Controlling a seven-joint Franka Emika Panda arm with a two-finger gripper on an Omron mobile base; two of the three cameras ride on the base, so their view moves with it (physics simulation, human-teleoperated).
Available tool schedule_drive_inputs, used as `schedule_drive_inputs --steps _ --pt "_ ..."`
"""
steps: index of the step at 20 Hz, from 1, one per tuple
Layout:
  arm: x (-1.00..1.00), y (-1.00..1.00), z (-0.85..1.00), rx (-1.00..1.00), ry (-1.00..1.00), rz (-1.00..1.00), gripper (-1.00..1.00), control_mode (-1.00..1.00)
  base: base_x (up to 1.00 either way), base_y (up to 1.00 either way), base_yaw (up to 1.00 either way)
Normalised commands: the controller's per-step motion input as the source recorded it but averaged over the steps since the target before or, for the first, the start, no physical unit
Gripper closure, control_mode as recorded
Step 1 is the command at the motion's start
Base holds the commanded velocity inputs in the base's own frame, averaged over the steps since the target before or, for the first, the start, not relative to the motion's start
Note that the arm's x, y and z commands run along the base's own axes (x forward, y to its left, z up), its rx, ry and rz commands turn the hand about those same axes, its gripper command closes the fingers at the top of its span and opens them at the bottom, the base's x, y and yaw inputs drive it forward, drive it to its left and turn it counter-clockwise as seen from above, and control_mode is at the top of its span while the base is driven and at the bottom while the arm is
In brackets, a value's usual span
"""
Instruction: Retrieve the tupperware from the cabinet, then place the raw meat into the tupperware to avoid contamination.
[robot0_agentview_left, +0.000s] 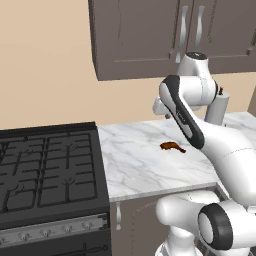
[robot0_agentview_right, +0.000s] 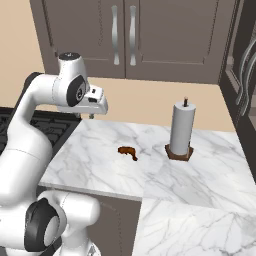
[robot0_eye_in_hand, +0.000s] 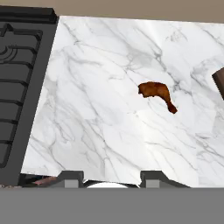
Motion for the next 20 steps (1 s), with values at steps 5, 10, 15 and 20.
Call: schedule_drive_inputs --steps 5,10,15,20 --pt "0.0 0.0 0.0 0.0 -0.02 0.0 -1.0 -1.0 0.0 0.0 0.0" --pt "-0.04 0.0 0.12 0.0 -0.18 0.0 -1.0 -1.0 0.0 0.0 0.0" --pt "-0.19 0.0 0.24 0.0 -0.31 0.0 -1.0 -1.0 0.0 0.0 0.0" --pt "-0.23 0.0 0.28 0.0 -0.34 0.0 -1.0 -1.0 0.0 0.0 0.0"
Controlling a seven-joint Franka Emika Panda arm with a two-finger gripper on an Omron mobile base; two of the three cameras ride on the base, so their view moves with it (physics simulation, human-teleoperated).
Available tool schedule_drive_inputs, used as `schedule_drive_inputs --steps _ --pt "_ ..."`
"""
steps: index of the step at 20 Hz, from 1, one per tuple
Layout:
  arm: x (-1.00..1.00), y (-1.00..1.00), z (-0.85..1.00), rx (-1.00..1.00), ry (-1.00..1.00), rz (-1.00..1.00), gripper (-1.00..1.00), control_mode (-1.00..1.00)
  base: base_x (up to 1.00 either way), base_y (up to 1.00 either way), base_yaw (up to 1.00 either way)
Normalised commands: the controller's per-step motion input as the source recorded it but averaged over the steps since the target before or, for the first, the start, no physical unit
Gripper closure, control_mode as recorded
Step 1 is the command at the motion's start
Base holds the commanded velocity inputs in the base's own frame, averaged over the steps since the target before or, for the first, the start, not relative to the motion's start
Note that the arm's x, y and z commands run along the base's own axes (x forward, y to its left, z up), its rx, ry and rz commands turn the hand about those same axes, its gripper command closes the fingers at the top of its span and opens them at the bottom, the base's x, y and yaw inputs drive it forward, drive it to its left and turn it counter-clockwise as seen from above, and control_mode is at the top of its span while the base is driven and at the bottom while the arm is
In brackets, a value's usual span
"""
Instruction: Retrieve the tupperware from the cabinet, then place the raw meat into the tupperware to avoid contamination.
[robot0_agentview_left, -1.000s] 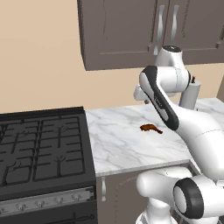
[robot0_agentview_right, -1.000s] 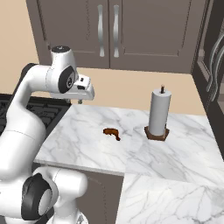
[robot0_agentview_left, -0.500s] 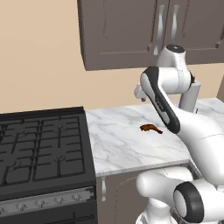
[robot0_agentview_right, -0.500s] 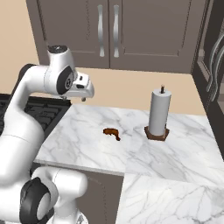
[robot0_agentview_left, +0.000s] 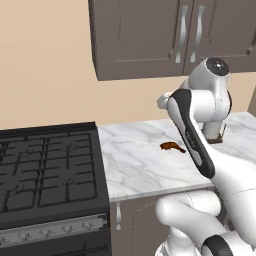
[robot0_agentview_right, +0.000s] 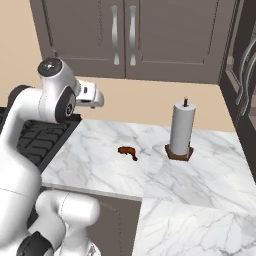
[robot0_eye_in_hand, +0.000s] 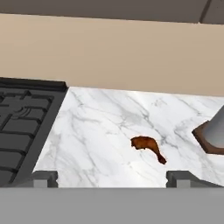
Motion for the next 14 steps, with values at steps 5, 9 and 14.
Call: schedule_drive_inputs --steps 5,9,14 --pt "-0.17 0.0 0.32 0.0 -0.31 0.0 -1.0 -1.0 0.0 0.0 0.0" --pt "-0.11 0.0 0.33 0.0 -0.28 0.0 -1.0 -1.0 0.0 0.0 0.0" --pt "-0.13 0.0 0.36 0.0 -0.26 -0.01 -1.0 -1.0 0.0 0.0 0.0"
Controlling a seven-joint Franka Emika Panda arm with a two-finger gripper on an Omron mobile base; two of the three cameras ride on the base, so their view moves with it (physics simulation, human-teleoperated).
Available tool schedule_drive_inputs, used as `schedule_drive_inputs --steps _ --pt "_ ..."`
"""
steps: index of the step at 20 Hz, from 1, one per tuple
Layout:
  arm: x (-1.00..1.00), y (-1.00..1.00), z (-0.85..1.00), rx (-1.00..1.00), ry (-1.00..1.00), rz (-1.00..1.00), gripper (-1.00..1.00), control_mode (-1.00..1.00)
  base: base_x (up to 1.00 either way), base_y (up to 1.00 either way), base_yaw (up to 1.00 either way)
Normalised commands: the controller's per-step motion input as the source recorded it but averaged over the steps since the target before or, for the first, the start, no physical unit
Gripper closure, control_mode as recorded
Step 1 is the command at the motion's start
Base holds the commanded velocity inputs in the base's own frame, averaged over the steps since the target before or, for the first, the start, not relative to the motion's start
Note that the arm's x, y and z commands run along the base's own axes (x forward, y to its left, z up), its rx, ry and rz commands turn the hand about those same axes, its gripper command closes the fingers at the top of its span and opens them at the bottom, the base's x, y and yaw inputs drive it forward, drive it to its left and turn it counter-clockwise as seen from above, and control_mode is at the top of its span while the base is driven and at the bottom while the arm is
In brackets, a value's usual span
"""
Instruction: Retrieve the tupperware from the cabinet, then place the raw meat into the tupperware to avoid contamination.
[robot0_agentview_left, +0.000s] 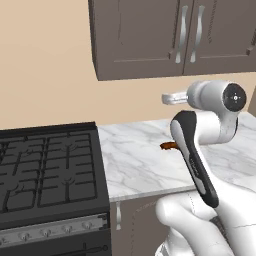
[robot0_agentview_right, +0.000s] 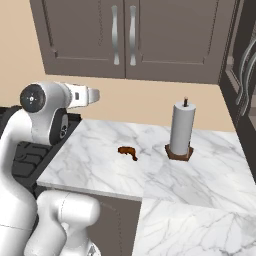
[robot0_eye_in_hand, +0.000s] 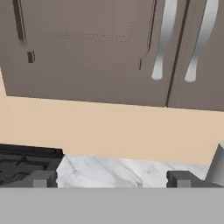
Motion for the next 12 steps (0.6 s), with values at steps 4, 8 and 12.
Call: schedule_drive_inputs --steps 4,8,12 --pt "-0.13 0.0 0.4 0.01 -0.22 0.0 -1.0 -1.0 0.0 0.0 0.0" --pt "-0.12 -0.01 0.4 0.02 -0.19 0.0 -1.0 -1.0 0.0 0.0 0.0" --pt "-0.07 -0.03 0.38 0.03 -0.17 0.0 -1.0 -1.0 0.0 0.0 0.0"
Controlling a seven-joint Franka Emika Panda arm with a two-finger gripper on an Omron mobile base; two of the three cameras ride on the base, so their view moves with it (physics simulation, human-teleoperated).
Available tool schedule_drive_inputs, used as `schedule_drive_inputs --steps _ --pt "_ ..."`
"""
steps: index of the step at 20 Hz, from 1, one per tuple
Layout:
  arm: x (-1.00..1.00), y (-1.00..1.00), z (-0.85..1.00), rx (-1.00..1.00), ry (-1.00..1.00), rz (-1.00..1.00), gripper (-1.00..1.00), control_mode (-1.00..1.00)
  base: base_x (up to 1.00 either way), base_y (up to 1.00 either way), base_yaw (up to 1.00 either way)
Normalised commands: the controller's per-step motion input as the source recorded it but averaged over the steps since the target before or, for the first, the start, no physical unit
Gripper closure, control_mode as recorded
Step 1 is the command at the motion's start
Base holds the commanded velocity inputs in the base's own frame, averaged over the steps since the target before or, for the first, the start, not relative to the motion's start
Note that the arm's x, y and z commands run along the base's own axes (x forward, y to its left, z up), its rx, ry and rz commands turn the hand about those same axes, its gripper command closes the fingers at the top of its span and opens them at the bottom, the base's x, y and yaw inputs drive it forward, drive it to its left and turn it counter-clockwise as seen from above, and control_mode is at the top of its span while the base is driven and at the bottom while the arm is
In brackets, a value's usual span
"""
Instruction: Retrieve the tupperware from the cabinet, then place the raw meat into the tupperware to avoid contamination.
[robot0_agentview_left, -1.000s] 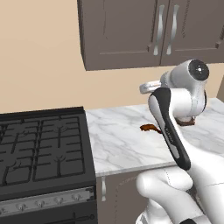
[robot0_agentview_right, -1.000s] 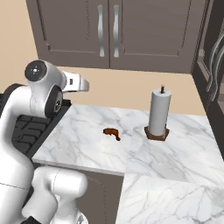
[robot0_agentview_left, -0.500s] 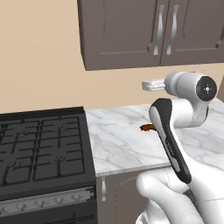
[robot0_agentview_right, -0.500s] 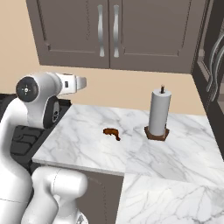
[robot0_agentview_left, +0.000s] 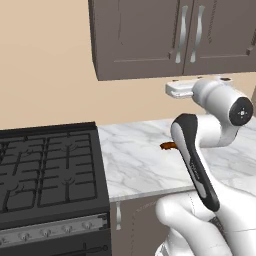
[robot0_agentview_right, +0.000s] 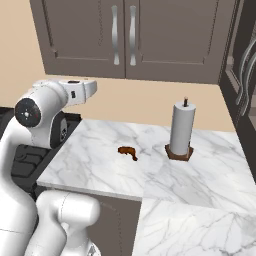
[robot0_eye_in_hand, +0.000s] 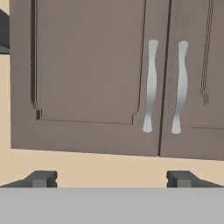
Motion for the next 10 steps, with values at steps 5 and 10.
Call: schedule_drive_inputs --steps 5,10 --pt "0.0 -0.08 0.34 0.04 -0.1 0.0 -1.0 -1.0 0.0 0.0 0.0" --pt "0.0 -0.08 0.28 0.04 -0.06 0.0 -1.0 -1.0 0.0 0.0 0.0"
